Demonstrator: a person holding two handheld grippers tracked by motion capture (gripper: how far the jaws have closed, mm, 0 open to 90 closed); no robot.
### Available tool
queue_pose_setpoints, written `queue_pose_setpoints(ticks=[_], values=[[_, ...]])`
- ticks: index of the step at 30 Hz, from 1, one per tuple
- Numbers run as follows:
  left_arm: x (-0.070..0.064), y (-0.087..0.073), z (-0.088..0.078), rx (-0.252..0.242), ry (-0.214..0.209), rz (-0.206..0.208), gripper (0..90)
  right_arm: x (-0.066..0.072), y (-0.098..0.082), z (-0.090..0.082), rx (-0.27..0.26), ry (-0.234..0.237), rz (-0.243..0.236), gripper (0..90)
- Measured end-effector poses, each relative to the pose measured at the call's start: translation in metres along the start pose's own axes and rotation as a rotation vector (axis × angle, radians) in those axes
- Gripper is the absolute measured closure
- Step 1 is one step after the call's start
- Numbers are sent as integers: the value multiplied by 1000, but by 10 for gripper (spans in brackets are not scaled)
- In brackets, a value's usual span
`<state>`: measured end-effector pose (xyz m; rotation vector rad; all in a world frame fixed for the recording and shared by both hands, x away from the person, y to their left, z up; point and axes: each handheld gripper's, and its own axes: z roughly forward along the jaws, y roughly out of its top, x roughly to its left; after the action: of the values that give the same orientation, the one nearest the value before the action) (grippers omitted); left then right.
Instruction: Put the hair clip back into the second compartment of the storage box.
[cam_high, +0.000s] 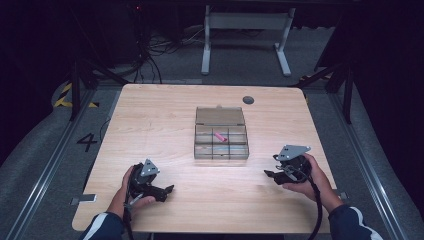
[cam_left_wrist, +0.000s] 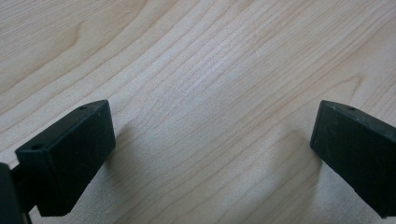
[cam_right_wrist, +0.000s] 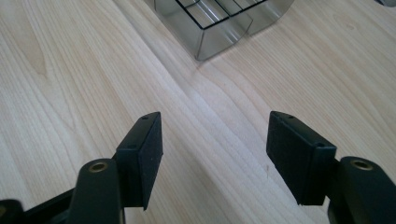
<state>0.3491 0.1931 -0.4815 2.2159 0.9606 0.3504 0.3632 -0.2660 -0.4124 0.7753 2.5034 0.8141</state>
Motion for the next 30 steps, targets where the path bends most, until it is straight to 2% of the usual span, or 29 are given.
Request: queue_pose_setpoints(ticks=[10, 15, 25, 27, 28, 30], values=[[0, 0, 0, 0, 0, 0, 5, -2, -30, -2, 9, -31, 38, 361], [0, 0, 0, 0, 0, 0, 4, -6, -46, -4, -4, -42, 58, 348], [0, 0, 0, 1, 0, 1, 4, -10, -81, -4, -41, -54, 163, 289], [0, 0, 0, 1, 0, 1, 4, -11, -83, -4, -52, -54, 176, 277], [0, 0, 0, -1, -2, 1, 4, -12, -90, -4, -82, -48, 220, 259], [0, 0, 0, -1, -3, 2, 4, -13, -96, -4, -110, -47, 252, 239]])
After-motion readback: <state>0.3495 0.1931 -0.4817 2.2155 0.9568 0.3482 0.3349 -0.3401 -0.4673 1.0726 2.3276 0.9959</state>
